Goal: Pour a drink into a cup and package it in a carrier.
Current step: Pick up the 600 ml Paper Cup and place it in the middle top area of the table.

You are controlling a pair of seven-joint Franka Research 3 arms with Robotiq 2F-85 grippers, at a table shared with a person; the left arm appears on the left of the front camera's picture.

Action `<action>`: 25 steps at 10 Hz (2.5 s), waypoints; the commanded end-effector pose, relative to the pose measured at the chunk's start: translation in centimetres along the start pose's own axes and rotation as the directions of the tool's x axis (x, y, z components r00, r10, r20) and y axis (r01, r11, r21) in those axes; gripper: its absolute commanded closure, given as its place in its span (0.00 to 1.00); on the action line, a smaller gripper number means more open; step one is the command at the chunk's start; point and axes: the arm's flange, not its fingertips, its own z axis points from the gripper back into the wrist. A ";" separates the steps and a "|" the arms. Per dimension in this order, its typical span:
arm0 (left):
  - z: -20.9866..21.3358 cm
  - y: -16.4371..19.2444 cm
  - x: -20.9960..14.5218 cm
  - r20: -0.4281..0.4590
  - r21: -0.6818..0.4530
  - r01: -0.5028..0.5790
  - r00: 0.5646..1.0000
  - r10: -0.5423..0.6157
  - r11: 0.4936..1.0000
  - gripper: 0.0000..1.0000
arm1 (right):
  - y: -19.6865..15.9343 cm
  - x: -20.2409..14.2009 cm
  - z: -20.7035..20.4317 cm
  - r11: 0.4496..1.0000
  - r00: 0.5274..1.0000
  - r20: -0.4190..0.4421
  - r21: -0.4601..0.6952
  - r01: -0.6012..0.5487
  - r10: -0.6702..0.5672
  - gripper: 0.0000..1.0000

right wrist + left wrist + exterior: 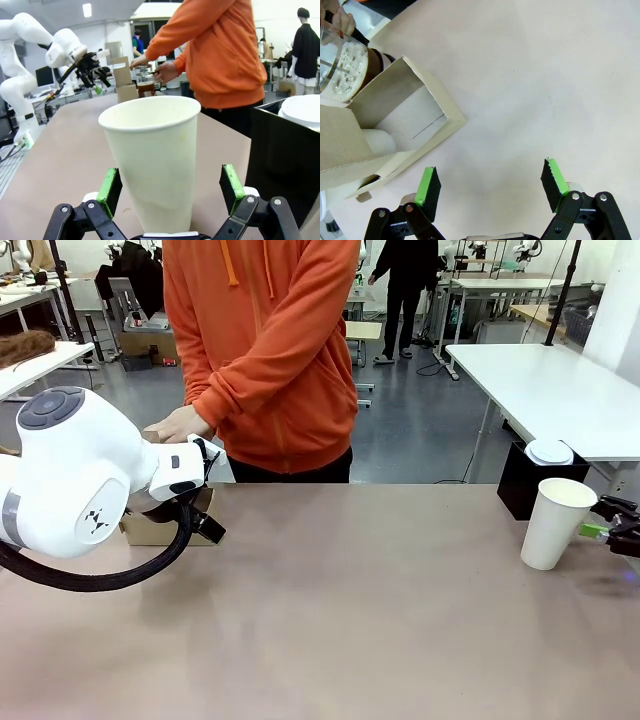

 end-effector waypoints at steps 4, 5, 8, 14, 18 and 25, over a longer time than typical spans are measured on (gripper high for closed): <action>0.0 0.0 0.0 0.001 -0.001 0.000 1.000 0.000 1.000 0.00 | -0.1 -0.6 -2.2 0.999 0.999 -0.049 0.048 0.019 -0.016 0.00; 0.0 0.0 0.0 0.001 -0.001 0.000 1.000 0.000 1.000 0.00 | -0.1 -0.8 -2.8 0.998 0.999 -0.051 0.054 0.023 -0.020 0.00; 0.0 0.0 0.0 0.001 -0.001 0.000 1.000 0.000 1.000 0.00 | -0.2 -1.3 -4.6 0.996 0.997 -0.062 0.078 0.040 -0.035 0.00; 0.0 0.0 0.0 0.001 -0.001 0.000 1.000 0.000 1.000 0.00 | 0.0 -1.6 -5.2 0.995 0.999 -0.044 0.099 0.029 -0.025 0.20; 0.0 0.0 0.0 0.001 -0.001 0.000 1.000 0.000 1.000 0.00 | 2.0 0.3 -6.8 0.996 0.997 -0.059 0.081 0.045 -0.040 0.20; 0.0 0.0 0.0 0.001 -0.001 0.000 1.000 0.000 1.000 0.00 | 4.1 6.0 -28.1 0.979 0.993 0.030 -0.165 0.120 -0.117 0.20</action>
